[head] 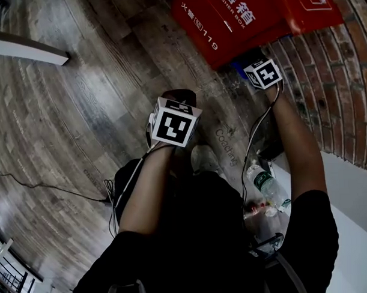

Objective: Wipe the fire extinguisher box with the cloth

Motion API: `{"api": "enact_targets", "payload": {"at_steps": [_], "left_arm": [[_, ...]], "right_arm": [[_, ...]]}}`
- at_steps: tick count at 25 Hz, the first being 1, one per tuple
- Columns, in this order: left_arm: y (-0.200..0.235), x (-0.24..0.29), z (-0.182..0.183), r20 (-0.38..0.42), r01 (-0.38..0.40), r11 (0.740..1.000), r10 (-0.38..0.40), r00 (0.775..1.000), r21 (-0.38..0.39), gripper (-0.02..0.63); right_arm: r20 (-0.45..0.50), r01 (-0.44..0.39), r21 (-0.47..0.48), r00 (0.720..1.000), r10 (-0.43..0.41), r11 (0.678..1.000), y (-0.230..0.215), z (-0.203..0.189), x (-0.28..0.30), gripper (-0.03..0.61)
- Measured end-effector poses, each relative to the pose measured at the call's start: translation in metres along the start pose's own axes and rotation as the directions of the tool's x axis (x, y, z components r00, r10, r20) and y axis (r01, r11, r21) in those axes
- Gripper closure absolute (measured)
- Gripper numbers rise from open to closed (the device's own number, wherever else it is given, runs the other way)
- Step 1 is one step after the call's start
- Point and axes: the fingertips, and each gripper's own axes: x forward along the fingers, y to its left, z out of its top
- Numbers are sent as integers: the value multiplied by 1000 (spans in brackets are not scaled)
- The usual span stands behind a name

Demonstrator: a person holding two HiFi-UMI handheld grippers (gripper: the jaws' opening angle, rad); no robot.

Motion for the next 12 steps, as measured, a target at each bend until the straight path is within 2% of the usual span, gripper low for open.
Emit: {"api": "enact_targets", "payload": {"at_steps": [3, 7, 10, 12], "left_arm": [[-1, 3, -1, -6, 5, 1000, -5, 1000, 8, 606], [0, 4, -2, -8, 3, 1000, -2, 1000, 10, 606], [1, 5, -4, -17, 1, 1000, 0, 1000, 10, 606], [1, 6, -5, -21, 1, 1000, -1, 1000, 8, 606]], "right_arm": [[52, -85, -49, 995, 88, 995, 39, 18, -8, 474], [36, -157, -86, 986, 160, 984, 68, 19, 7, 474], [8, -174, -56, 985, 175, 983, 71, 9, 30, 474], [-22, -158, -70, 987, 157, 985, 69, -2, 46, 474]]}}
